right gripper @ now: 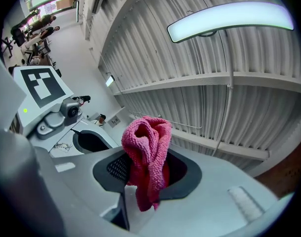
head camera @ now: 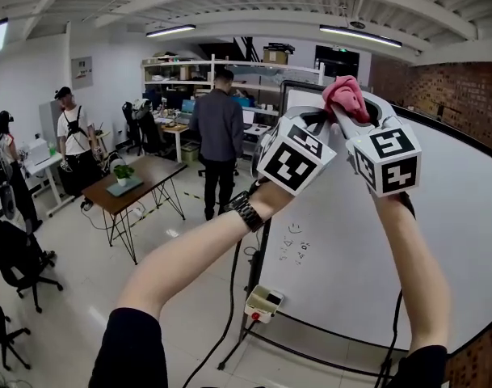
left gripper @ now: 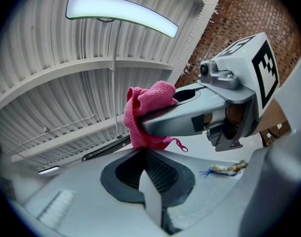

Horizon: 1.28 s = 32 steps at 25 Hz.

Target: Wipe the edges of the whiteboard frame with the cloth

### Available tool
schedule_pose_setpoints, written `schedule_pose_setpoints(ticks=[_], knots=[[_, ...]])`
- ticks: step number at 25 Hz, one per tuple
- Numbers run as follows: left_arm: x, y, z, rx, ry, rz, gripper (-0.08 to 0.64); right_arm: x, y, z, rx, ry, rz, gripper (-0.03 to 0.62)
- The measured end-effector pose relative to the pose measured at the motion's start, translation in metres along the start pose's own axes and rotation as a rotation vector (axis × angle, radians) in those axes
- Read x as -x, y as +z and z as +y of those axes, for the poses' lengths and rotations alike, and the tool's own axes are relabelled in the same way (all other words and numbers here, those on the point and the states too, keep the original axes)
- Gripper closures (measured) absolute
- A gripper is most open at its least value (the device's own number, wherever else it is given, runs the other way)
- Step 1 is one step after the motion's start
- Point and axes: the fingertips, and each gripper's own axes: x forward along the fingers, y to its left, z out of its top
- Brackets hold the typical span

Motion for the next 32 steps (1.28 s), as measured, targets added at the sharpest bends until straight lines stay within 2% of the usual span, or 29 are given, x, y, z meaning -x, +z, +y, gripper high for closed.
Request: schedule_pose_setpoints(ticks=[4, 8, 13, 19, 24, 29, 32], knots=[[0.014, 0.003, 0.014, 0.003, 0.027, 0.019, 0.563, -0.009, 0.016, 0.009, -0.041, 0.018, -0.004, 0.465], [0.018, -0.005, 0.027, -0.005, 0.064, 0.052, 0.563, -0.023, 0.014, 0.018, -0.066, 0.019, -0.016, 0.463], [0.018, 0.007, 0.048, -0.015, 0.118, 0.086, 0.563, -0.041, 0.032, 0.02, -0.077, 0.064, -0.049, 0.463], [0.033, -0.015, 0.074, -0.008, 0.17, 0.126, 0.563, -0.064, 0.038, 0.049, -0.061, 0.109, -0.053, 0.463], [0.038, -0.041, 0.087, 0.0, 0.175, 0.155, 0.563, -0.081, 0.025, 0.069, -0.068, 0.143, -0.037, 0.463], [0.047, -0.061, 0.075, -0.015, 0.151, 0.194, 0.563, -0.07, 0.011, 0.087, -0.047, 0.153, -0.01, 0.463], [0.051, -0.075, 0.069, -0.008, 0.134, 0.207, 0.563, -0.068, -0.001, 0.099, -0.07, 0.159, 0.012, 0.463]])
